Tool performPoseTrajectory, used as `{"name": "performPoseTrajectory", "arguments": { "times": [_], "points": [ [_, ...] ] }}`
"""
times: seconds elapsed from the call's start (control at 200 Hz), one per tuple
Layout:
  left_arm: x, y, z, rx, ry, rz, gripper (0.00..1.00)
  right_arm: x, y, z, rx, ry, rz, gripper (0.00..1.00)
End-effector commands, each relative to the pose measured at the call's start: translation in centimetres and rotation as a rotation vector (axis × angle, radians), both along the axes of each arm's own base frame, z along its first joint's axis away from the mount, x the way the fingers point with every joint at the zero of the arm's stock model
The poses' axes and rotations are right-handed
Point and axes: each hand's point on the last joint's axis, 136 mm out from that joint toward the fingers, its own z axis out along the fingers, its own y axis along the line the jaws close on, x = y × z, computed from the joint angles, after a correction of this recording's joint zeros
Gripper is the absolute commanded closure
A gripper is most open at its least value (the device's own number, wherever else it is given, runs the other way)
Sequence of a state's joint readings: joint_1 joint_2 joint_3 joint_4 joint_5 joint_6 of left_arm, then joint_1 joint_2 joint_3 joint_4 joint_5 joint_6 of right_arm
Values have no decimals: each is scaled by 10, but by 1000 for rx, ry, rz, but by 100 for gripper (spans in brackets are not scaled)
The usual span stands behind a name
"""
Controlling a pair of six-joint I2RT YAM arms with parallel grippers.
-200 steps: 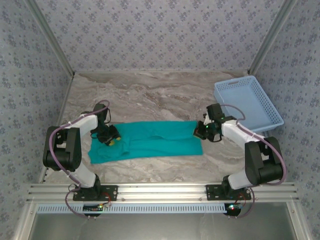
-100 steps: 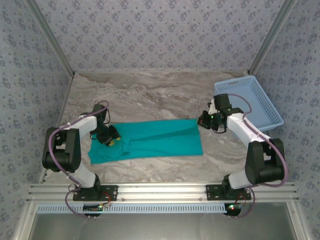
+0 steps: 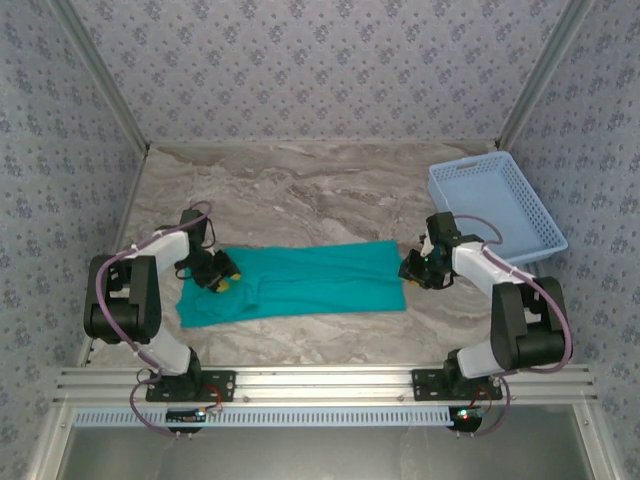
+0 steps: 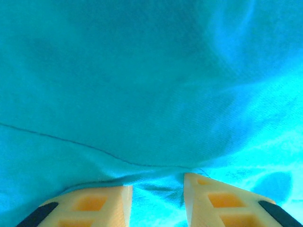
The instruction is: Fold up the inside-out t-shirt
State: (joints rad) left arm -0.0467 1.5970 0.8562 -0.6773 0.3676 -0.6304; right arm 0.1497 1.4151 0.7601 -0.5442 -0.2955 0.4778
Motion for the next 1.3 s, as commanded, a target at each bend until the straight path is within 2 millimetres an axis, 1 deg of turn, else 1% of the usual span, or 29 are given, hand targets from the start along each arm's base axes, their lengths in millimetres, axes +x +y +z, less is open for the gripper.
{"name": "performPoseTrajectory", "arguments": {
  "times": [0.0, 0.03, 0.07, 0.125, 0.14, 0.155, 0.195, 0.29, 0.36, 0.375, 0.45, 0.505, 0.545, 0.56, 0.605, 0.685, 0.705, 0.775, 0.86, 0.945, 0.999, 1.054, 1.124, 1.219, 1.244, 1.294],
  "points": [
    [-7, -6, 20, -30, 16, -41, 64, 16, 0, 43, -99, -125, 58, 64],
    [-4, -7, 27, -24, -4, -53, 64, 20, 4, 53, -116, -154, 76, 64],
    [1, -9, 35, -14, -29, -75, 64, 25, 17, 63, -120, -192, 115, 64],
    [7, -12, 40, 14, -61, -112, 63, 33, 41, 73, -100, -243, 177, 64],
    [8, -13, 40, 20, -64, -121, 63, 32, 48, 73, -93, -240, 195, 64],
    [10, -13, 40, 30, -67, -128, 63, 37, 55, 75, -81, -260, 205, 64],
    [14, -14, 38, 50, -68, -138, 63, 41, 76, 75, -56, -281, 236, 64],
    [31, -18, 33, 47, -88, -119, 63, 48, 122, 63, 52, -291, 274, 64],
    [43, -17, 28, 57, -106, -104, 63, 53, 148, 51, 103, -304, 315, 64],
    [45, -17, 27, 64, -109, -101, 63, 54, 154, 45, 104, -304, 332, 65],
    [54, -12, 17, 96, -110, -100, 63, 57, 173, 28, 82, -331, 390, 66],
    [56, -8, 9, 115, -88, -102, 63, 61, 181, 16, 61, -355, 414, 66],
    [56, -6, 3, 115, -69, -97, 63, 67, 179, 11, 43, -355, 398, 66],
    [61, -5, 1, 115, -86, -92, 63, 69, 178, 9, 39, -353, 391, 66],
    [63, -1, -4, 120, -84, -72, 63, 77, 167, 3, 11, -351, 360, 66],
    [66, 10, -11, 140, -93, -43, 63, 85, 139, -8, -45, -338, 305, 68],
    [67, 13, -12, 141, -91, -38, 63, 86, 134, -10, -55, -334, 296, 68],
    [69, 18, -17, 145, -83, -39, 63, 89, 106, -20, -82, -311, 241, 69],
    [73, 17, -19, 137, -88, -75, 63, 91, 80, -31, -73, -289, 181, 69],
    [77, 12, -18, 110, -102, -95, 63, 93, 65, -35, -76, -283, 152, 69],
    [81, 6, -13, 73, -124, -103, 63, 93, 60, -34, -86, -290, 148, 69],
    [84, 0, -4, 42, -139, -100, 63, 94, 58, -29, -90, -306, 156, 68],
    [87, -3, 16, 21, -163, -89, 62, 98, 56, -15, -91, -329, 164, 66],
    [90, 0, 48, 38, -228, -76, 62, 100, 56, 16, -81, -350, 173, 64],
    [85, 3, 54, 53, -217, -74, 61, 99, 55, 24, -89, -351, 170, 64],
    [81, 8, 66, 84, -233, -72, 61, 94, 50, 37, -122, -351, 150, 63]
  ]
}}
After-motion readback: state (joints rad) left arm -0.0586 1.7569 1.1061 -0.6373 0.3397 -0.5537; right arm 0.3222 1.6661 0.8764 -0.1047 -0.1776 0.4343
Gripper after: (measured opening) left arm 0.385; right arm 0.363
